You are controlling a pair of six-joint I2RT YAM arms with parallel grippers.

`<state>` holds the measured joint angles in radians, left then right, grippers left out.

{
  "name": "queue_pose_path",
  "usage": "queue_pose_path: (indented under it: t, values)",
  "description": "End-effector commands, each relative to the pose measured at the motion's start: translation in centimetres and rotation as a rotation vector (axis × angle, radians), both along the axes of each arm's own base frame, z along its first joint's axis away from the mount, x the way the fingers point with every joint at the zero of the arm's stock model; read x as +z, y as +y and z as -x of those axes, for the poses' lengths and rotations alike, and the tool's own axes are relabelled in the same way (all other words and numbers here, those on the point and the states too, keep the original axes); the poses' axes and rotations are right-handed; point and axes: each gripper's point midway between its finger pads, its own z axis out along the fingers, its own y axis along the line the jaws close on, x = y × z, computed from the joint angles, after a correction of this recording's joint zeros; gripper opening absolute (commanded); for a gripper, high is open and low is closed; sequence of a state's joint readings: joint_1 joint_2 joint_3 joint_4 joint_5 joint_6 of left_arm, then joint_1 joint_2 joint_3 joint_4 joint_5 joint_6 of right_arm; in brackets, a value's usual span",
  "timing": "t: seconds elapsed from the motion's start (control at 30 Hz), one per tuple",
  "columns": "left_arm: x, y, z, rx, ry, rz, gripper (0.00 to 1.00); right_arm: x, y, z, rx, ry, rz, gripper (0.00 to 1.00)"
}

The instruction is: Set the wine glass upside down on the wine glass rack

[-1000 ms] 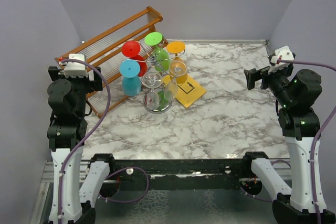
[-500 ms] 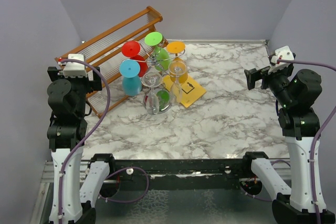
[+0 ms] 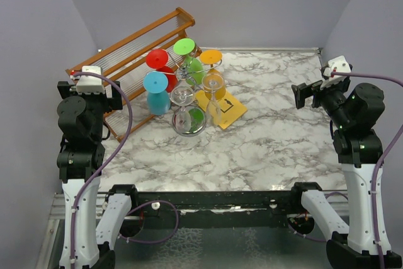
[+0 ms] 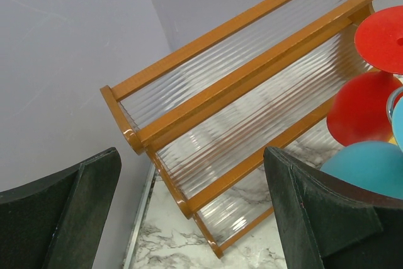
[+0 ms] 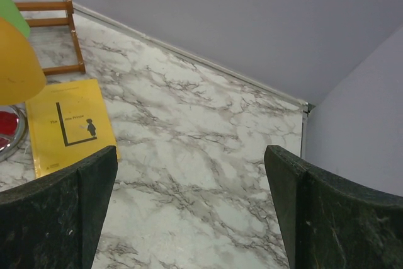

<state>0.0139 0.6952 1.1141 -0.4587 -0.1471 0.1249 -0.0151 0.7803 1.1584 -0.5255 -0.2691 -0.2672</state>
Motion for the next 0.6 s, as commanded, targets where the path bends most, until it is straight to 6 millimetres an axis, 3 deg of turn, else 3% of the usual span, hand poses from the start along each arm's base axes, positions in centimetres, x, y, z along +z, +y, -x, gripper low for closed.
queue_pose_path:
  t: [0.0,0.57]
  values:
    - [0.18,0.24,0.11,0.013,-0.017,0.009,0.99,-0.63,0.24,0.12,0.020,0.016,0.006,1.00]
    - [-0.03,0.77,0.05,0.047,-0.015,0.015,0.99,-1.04,0.47,0.02,0.036,0.026,0.008,1.00]
